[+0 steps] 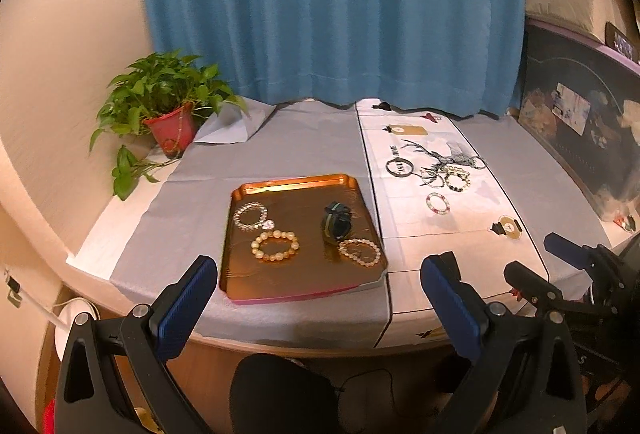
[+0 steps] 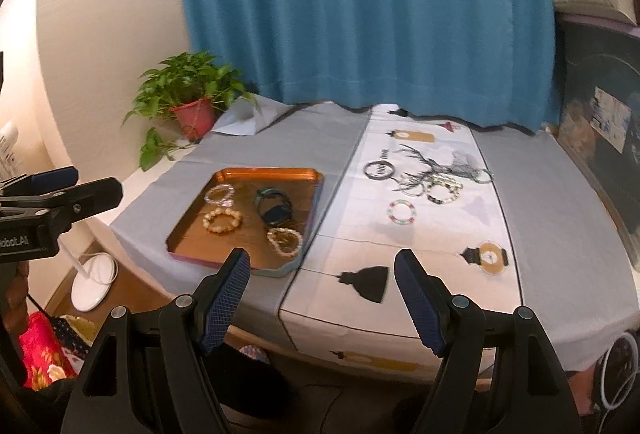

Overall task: Organize jewelry
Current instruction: 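Move both tools back over the jewelry on the runner, then grasp the pink-green bead bracelet with the left tool while the right tool grasps a dark bead bracelet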

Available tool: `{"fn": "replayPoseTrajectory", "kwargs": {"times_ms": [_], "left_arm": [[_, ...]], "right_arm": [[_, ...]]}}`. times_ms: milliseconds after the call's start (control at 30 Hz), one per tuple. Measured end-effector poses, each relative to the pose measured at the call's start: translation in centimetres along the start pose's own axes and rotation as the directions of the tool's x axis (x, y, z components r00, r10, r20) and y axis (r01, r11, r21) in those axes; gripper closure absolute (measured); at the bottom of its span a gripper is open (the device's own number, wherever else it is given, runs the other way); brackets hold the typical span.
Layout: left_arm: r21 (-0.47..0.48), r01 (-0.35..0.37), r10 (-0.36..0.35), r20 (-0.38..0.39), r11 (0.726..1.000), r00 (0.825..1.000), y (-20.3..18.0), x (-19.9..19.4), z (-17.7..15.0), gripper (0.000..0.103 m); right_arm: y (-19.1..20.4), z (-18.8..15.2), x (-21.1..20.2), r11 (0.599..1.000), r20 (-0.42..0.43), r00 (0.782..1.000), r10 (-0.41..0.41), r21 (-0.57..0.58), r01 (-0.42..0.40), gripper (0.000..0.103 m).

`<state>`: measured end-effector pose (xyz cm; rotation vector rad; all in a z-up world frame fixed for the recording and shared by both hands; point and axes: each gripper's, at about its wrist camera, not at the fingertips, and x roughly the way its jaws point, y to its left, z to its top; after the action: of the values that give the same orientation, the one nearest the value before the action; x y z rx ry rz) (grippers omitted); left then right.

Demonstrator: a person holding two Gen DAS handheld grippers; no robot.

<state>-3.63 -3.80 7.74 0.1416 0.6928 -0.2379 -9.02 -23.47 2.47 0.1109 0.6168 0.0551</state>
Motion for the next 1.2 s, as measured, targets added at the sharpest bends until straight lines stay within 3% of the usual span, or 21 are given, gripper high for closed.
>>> {"fn": "replayPoseTrajectory", "kwargs": {"times_ms": [333, 567, 767, 967, 1200], "left_arm": [[0.048, 0.048, -0.045, -0.058, 0.998, 0.997, -4.8, 4.2, 2.1, 0.002], [0.043, 0.107, -0.101, -0.135, 0.993, 0.986, -8.8, 10.2, 3.9, 0.002], [-0.015, 0.157, -0.156, -0.220, 0.987, 0.963, -12.1, 17.6, 5.8, 0.002], [0.020, 0.168, -0.155, -0.290, 0.986, 0.944, -15.6, 25.0, 6.9, 0.002], [0.015, 0.148, -0.131, -0.388, 0.989, 0.912, -16.6, 32.6, 6.8, 0.002]], "right_arm": [[-6.3, -0.2, 1.6, 0.993, -0.019, 0.997, -0.072, 0.094, 0.074, 0.028], [-12.1, -0.4, 4.2, 0.975, -0.065, 0.987, -0.147, 0.158, 0.155, 0.028], [-17.5, 0.6, 7.9, 0.958, -0.098, 0.975, -0.197, 0.192, 0.213, 0.028], [-22.2, 2.4, 13.4, 0.945, -0.139, 0.964, -0.226, 0.207, 0.251, 0.028], [-25.0, 4.7, 20.9, 0.955, -0.185, 0.968, -0.170, 0.212, 0.208, 0.028]]}}
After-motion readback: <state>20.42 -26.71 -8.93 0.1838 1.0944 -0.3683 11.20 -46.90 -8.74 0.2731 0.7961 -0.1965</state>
